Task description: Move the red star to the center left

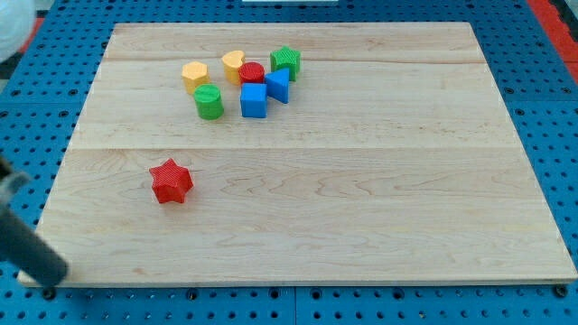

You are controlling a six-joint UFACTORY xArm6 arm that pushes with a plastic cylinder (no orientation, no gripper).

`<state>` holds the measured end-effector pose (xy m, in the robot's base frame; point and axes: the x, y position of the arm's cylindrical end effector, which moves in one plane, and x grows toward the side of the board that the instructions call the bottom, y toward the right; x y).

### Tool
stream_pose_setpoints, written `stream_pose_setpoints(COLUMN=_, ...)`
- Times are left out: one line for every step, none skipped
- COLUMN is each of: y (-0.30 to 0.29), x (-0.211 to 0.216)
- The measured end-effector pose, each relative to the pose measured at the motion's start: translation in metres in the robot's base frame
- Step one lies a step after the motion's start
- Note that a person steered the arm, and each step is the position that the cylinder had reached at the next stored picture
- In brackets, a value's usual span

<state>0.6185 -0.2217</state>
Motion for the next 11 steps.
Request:
stream_pose_setpoints(y=0.05, x=-0.005)
stream_pose_setpoints(y=0.042, x=-0.037)
stream_pose_setpoints(y=0.048, x=-0.045)
stream_pose_setpoints(y=0.081, x=-0.047)
stream_pose_setpoints(y=0.101, x=-0.069)
stream_pose_setpoints(y=0.084, x=-0.11)
stream_pose_setpoints(y=0.06, x=-0.16)
stream_pose_setpoints(y=0.052, x=-0.198)
stream_pose_setpoints(y=0.087, x=-0.147)
stream_pose_setpoints(y=0.013, x=-0.161)
stream_pose_setpoints(y=-0.024, x=-0.177)
